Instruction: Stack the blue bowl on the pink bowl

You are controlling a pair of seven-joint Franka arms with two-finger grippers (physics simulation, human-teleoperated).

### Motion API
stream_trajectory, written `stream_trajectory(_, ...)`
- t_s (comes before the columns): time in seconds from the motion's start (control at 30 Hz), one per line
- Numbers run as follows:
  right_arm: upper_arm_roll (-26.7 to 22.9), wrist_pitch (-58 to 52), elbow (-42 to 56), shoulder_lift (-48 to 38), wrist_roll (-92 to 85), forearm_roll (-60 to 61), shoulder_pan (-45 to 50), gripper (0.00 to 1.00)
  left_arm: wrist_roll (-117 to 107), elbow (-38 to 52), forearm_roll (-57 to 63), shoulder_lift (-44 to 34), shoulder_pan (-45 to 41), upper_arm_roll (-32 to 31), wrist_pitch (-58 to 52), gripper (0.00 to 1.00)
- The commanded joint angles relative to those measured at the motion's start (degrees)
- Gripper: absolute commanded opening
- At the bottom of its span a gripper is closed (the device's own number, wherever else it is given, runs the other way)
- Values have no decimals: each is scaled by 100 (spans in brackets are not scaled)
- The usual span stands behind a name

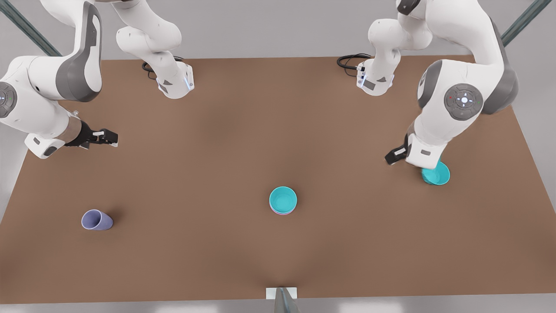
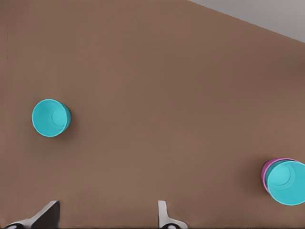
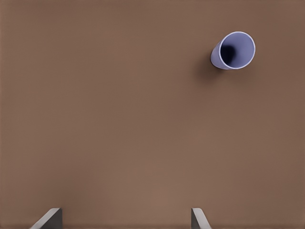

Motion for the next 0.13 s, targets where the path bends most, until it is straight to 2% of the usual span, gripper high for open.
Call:
stream_trajectory(0.0, -10, -3, 3, -5, -7, 3, -7, 100, 2956, -339, -116, -295, -102, 268, -195, 100)
stream_trajectory(0.1, -10, -3, 3, -5, -7, 12, -7, 100, 2956, -339, -116, -260, -102, 268, -204, 100)
